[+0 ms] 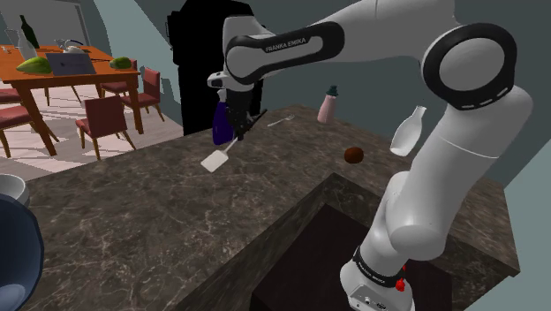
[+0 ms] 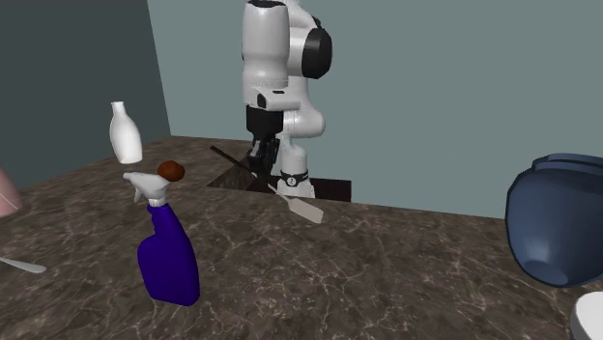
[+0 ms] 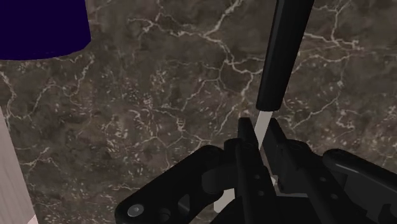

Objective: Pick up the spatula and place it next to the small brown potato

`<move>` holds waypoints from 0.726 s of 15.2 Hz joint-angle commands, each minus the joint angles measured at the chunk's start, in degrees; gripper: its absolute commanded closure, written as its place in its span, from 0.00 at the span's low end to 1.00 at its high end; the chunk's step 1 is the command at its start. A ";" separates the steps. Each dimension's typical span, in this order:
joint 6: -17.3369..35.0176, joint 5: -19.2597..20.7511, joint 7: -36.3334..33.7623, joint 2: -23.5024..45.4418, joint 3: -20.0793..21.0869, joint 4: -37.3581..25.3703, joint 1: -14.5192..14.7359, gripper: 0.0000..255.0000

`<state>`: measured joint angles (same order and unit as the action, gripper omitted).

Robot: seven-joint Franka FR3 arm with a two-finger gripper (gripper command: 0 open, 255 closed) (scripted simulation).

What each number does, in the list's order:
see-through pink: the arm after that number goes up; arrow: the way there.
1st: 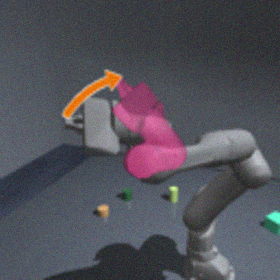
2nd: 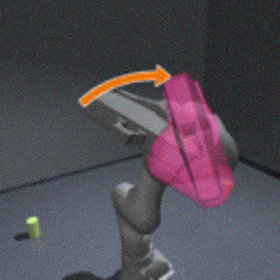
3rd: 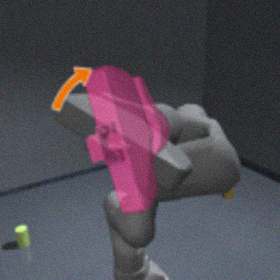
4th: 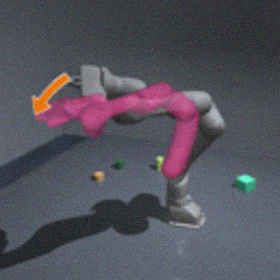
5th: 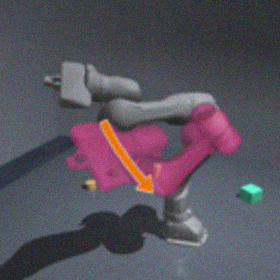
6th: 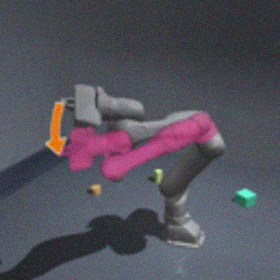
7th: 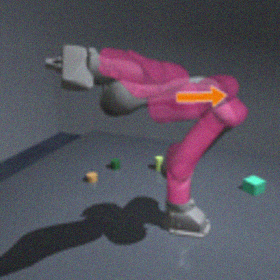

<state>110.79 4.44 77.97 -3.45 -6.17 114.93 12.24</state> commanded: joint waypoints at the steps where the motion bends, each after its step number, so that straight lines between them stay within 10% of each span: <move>1: 0.44 0.43 2.50 -2.39 -1.37 2.63 -1.26 1.00; 11: 1.85 3.05 14.82 -8.62 -8.92 9.14 -7.37 1.00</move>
<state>112.52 7.10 91.67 -11.05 -14.44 123.06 5.44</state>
